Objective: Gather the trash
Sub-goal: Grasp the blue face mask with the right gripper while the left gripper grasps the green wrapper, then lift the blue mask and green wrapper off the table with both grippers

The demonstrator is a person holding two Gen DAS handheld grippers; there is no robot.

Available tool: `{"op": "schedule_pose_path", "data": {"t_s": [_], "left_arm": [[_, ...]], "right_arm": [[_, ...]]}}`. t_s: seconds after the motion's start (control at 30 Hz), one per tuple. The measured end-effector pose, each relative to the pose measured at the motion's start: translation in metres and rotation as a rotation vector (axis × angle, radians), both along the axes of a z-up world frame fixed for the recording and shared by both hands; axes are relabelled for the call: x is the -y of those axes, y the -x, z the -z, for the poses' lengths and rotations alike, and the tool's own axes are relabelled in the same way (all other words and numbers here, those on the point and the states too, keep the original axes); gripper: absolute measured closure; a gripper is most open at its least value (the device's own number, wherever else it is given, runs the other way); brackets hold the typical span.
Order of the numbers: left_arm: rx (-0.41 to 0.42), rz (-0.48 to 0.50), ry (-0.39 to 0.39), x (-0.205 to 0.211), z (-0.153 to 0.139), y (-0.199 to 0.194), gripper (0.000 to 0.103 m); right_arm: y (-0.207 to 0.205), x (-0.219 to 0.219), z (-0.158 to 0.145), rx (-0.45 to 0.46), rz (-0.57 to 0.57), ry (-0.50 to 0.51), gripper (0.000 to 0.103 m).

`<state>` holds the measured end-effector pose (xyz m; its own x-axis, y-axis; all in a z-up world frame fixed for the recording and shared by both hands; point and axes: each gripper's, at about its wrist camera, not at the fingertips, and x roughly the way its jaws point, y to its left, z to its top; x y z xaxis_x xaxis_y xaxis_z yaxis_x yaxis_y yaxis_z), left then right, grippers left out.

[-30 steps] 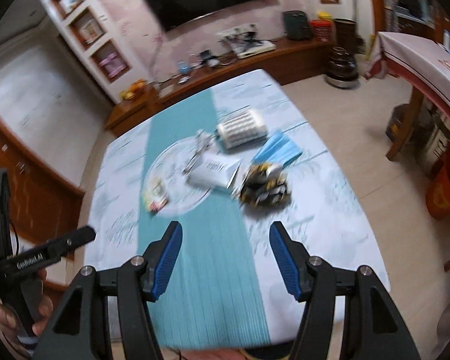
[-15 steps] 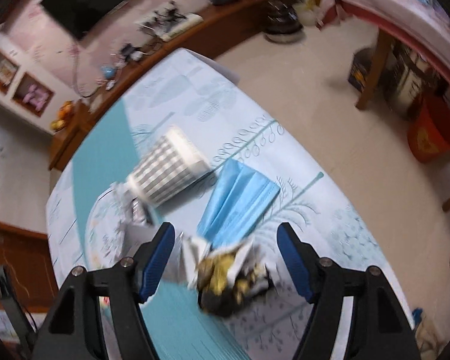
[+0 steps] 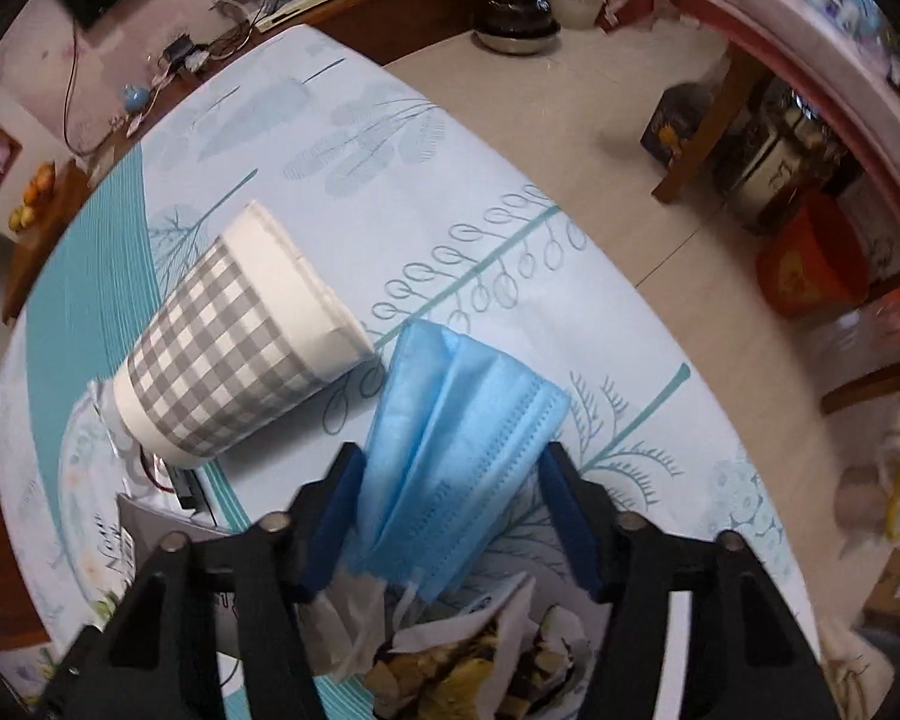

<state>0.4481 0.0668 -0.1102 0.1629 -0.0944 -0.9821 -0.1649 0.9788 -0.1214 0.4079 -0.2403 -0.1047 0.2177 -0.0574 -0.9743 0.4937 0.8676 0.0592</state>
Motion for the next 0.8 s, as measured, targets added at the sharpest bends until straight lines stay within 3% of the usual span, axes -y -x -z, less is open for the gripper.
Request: {"op": "schedule_pose_path", "data": {"t_s": [0.2, 0.37, 0.53, 0.67, 0.8], "left_arm": [[-0.024, -0.031, -0.003, 0.005, 0.004, -0.008, 0.001], [-0.061, -0.039, -0.058, 0.018, 0.011, -0.014, 0.002], [-0.074, -0.036, -0.120, 0.029, 0.013, -0.013, 0.021], [-0.111, -0.041, -0.097, 0.033, 0.020, -0.011, 0.066], [-0.076, -0.020, -0.090, 0.031, 0.015, 0.001, 0.077]], "right_arm": [[0.007, -0.010, -0.003, 0.017, -0.033, 0.004, 0.081], [0.015, -0.006, -0.003, 0.048, -0.023, -0.047, 0.091], [0.028, 0.000, -0.010, 0.112, -0.006, -0.113, 0.093], [0.040, 0.001, -0.022, 0.182, 0.008, -0.176, 0.094], [0.054, 0.005, -0.039, 0.262, 0.008, -0.240, 0.094]]}}
